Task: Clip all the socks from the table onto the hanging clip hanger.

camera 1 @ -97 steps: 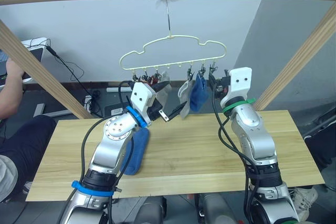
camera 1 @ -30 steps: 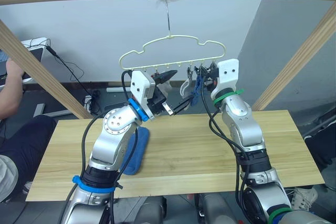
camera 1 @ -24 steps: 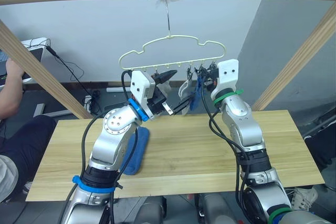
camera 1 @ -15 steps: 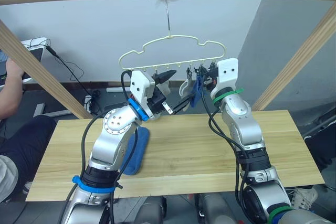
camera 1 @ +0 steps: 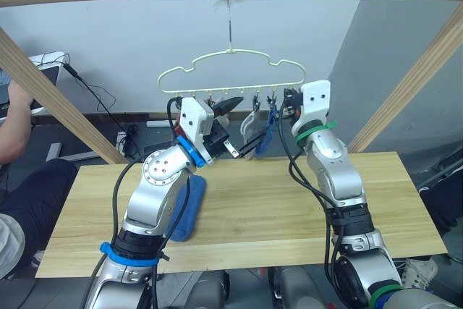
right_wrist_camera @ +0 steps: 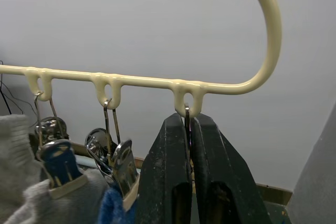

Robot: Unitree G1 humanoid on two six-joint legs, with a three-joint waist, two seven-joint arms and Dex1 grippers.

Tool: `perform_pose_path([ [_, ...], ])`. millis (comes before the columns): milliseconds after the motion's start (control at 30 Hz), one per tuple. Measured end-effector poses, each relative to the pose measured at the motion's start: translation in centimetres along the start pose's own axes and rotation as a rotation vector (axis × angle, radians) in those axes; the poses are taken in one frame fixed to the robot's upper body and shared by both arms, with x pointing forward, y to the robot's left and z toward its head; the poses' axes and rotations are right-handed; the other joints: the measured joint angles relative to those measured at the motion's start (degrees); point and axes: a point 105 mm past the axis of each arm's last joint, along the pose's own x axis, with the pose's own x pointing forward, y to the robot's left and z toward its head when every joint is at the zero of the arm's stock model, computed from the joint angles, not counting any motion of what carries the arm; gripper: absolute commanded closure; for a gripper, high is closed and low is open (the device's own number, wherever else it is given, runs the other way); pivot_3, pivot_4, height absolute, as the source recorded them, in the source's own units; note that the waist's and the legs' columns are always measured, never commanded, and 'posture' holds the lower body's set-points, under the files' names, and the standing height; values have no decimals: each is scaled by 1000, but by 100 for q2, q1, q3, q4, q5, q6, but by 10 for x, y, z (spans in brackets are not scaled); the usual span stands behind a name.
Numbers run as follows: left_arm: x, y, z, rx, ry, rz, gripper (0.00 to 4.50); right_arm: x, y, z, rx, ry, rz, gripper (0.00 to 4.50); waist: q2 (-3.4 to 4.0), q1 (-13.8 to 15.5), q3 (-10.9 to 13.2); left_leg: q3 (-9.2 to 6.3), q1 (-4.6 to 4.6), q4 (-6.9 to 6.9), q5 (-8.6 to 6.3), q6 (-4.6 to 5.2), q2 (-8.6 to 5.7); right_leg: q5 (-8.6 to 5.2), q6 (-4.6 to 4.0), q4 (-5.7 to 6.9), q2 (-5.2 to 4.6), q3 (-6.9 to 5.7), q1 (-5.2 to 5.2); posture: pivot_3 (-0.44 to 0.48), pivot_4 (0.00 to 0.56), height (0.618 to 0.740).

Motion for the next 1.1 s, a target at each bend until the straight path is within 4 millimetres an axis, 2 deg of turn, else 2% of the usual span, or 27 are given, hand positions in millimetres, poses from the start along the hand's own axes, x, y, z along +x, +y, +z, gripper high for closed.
perform_pose_path([
  [133, -2, 0, -5, -7, 18, 8, 0, 0, -1, 0, -2, 3, -1, 4445, 0, 0, 0, -1, 0, 0, 0, 0, 0, 0, 0, 0, 0, -1, 0, -20, 213, 740],
  [200, -7, 2, -19, -35, 81, 47, 0, 0, -2, -1, -6, 8, 2, 4445, 0, -5, 0, 4, 5, -2, 0, 1, 0, 0, 0, 0, 0, 4, 2, -20, 213, 740],
  [267, -24, 3, -51, -92, 211, 107, 0, -1, -4, -2, -17, 17, 7, 4445, 0, -9, 0, 5, 9, -4, 0, 1, 1, 0, 0, 1, 1, 5, 3, -26, 216, 740],
  [367, -74, -2, -115, -167, 492, 173, 0, -1, -12, -2, -37, 30, 12, 4445, 0, -11, 0, 4, 16, -11, -1, 2, 3, 0, 0, 1, 4, 5, 3, -26, 216, 740],
  [467, -107, -7, -149, -152, 668, 203, 0, -2, -17, -3, -31, 47, 5, 4445, 0, 59, 0, -9, 13, -8, -1, 4, 1, 1, -2, 0, 3, -4, 7, -26, 216, 740],
  [667, -134, -2, -179, -110, 815, 292, 0, -4, -13, -7, -10, 72, 23, 4445, 0, 135, 0, -6, 15, -7, 1, 11, 0, 15, -10, -3, 0, -3, 9, -28, 218, 740],
  [733, -138, -3, -183, -122, 837, 304, 0, -4, -13, -7, -9, 72, 23, 4445, 0, 135, 0, -8, 15, -8, 2, 9, 1, 15, -11, -2, 0, -5, 8, -31, 217, 740],
  [967, -159, -8, -200, -320, 892, 413, 0, -6, -7, -9, -10, 87, 41, 4445, 0, 126, 0, -7, 15, -8, 2, 9, 2, 15, -10, -2, 0, -4, 8, -29, 215, 740],
  [1000, -161, -8, -200, -329, 891, 413, 377, -6, -7, -9, -10, 89, 42, 4500, 0, 130, -1, -8, 15, -8, 3, 8, 2, 15, -11, -2, 0, -6, 9, -29, 215, 740],
  [1100, -162, -8, -200, -334, 893, 406, 1133, -6, -7, -9, -11, 91, 45, 4500, -1, 130, -1, -7, 20, -8, 3, 10, 1, 17, -12, -1, 0, -4, 12, -29, 215, 740],
])
